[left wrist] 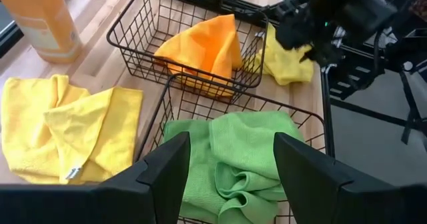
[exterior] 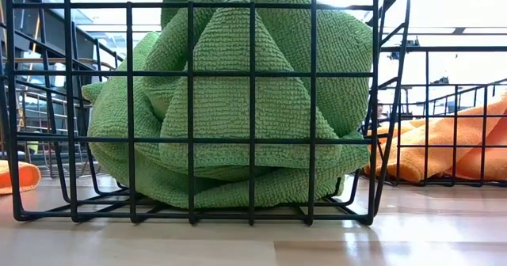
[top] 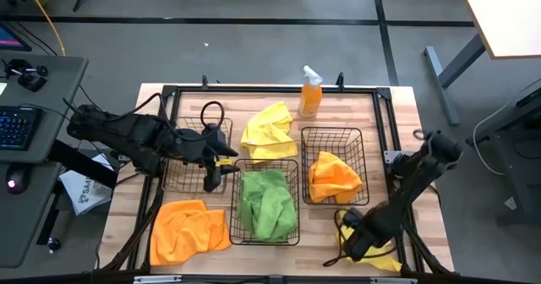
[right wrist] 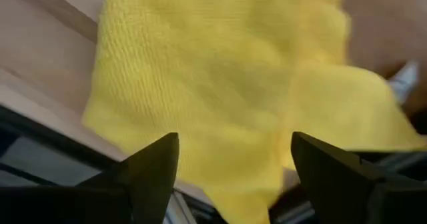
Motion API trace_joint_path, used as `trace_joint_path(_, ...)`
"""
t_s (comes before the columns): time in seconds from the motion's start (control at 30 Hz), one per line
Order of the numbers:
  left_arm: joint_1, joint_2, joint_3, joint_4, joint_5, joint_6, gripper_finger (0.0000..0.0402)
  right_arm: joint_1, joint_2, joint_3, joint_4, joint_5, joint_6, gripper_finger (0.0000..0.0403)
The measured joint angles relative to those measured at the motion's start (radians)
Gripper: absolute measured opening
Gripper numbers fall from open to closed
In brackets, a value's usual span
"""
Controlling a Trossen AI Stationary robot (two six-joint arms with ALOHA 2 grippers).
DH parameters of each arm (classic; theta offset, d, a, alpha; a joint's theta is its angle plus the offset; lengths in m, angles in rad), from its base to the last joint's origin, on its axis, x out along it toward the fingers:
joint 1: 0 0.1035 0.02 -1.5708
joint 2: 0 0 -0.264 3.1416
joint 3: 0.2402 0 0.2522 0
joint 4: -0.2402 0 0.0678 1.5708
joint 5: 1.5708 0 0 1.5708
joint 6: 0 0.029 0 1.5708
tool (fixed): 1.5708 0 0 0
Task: Sort microfiber towel by color & place in baskets
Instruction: Put the bottom yellow towel into the left wire basket
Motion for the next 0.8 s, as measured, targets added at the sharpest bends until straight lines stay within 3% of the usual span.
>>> trace_joint_path(0.13, 0.0, 0.0, 0.0, -0.001, 0.001, 0.001, 0.0205, 0.0, 0.088, 0.0, 0.111, -0.021, -0.045, 0.0293)
trace_joint_path(0.33, 0.0, 0.0, 0.0, -0.001, 0.0, 0.01, 0.0205, 0.0, 0.188, 0.006, 0.131, -0.043, -0.042, 0.0292)
trace_joint_path(0.43, 0.0, 0.001, 0.008, -0.003, -0.002, 0.031, 0.0205, 0.0, 0.205, 0.006, 0.148, -0.058, -0.071, 0.0272)
trace_joint_path(0.53, -0.001, 0.001, 0.056, 0.002, 0.007, 0.106, 0.0204, -0.002, 0.201, 0.007, 0.161, -0.091, -0.117, 0.0205)
trace_joint_path(0.67, -0.001, -0.002, 0.158, 0.002, -0.019, 0.209, 0.0204, 0.0, 0.181, 0.032, 0.11, -0.127, -0.216, 0.0042)
trace_joint_path(0.7, -0.001, -0.003, 0.187, 0.002, -0.035, 0.239, 0.0204, 0.0, 0.168, 0.041, 0.093, -0.135, -0.245, 0.0024)
trace_joint_path(0.8, -0.001, -0.009, 0.265, -0.002, -0.101, 0.332, 0.0204, -0.005, 0.105, 0.095, 0.082, -0.183, -0.313, 0.0026)
